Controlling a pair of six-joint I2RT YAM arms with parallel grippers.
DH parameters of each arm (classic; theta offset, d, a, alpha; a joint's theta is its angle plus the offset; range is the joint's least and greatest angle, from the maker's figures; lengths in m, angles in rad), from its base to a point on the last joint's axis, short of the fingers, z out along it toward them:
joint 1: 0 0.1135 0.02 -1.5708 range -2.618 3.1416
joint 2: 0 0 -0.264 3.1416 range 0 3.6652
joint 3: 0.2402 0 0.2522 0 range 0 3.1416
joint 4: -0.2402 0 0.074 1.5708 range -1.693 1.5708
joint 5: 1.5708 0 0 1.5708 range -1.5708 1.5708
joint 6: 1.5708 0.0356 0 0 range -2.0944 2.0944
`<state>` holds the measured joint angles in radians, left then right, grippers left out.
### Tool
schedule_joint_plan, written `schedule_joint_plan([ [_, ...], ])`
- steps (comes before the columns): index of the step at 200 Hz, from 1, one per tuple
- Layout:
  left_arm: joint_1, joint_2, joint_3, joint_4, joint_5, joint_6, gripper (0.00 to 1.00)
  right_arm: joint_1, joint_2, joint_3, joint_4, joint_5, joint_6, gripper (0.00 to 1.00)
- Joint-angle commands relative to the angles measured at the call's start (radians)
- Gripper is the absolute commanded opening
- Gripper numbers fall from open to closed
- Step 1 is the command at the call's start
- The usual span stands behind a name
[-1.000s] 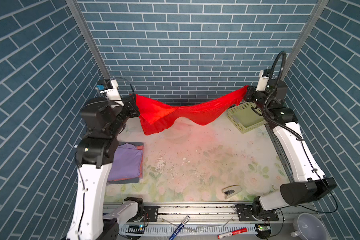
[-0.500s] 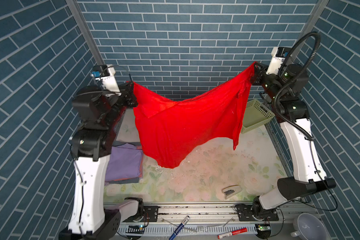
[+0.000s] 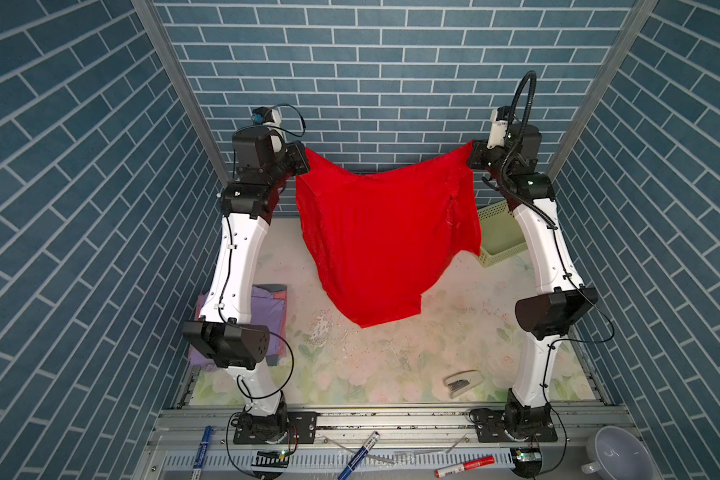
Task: Fold and stack t-shirts
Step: Flatten out the T-shirt at the top-center of the table, then move the T-shirt to the center of the table.
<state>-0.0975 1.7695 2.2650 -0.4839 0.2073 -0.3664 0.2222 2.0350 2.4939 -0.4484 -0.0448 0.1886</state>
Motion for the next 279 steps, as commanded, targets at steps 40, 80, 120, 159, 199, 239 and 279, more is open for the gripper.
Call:
schedule_joint_plan([
  [40,0.005,-0.433,-0.211,-0.042,-0.131,0.078,0.0,-0.007,-0.37,-0.265,0.043,0.01,-0.123,0.0],
  [80,0.005,-0.756,-0.642,-0.217,-0.193,-0.067,0.0,-0.007,-0.623,-0.721,-0.033,0.05,-0.024,0.0],
  [120,0.004,-1.074,-1.011,-0.428,-0.148,-0.308,0.33,-0.008,-0.73,-1.076,-0.167,0.105,0.105,0.05],
  [159,0.004,-1.094,-0.94,-0.415,-0.189,-0.277,0.62,-0.007,-0.711,-1.046,-0.15,0.174,0.095,0.44],
  [199,0.004,-0.877,-0.981,-0.3,-0.062,-0.287,0.61,-0.009,-0.59,-0.988,-0.052,0.053,0.155,0.44],
  [239,-0.027,-0.626,-1.098,-0.07,0.022,-0.35,0.59,-0.008,-0.423,-0.996,0.143,-0.092,0.294,0.43],
  [279,-0.086,-0.371,-1.112,0.081,0.008,-0.374,0.6,-0.003,-0.228,-0.961,0.251,-0.224,0.362,0.44],
])
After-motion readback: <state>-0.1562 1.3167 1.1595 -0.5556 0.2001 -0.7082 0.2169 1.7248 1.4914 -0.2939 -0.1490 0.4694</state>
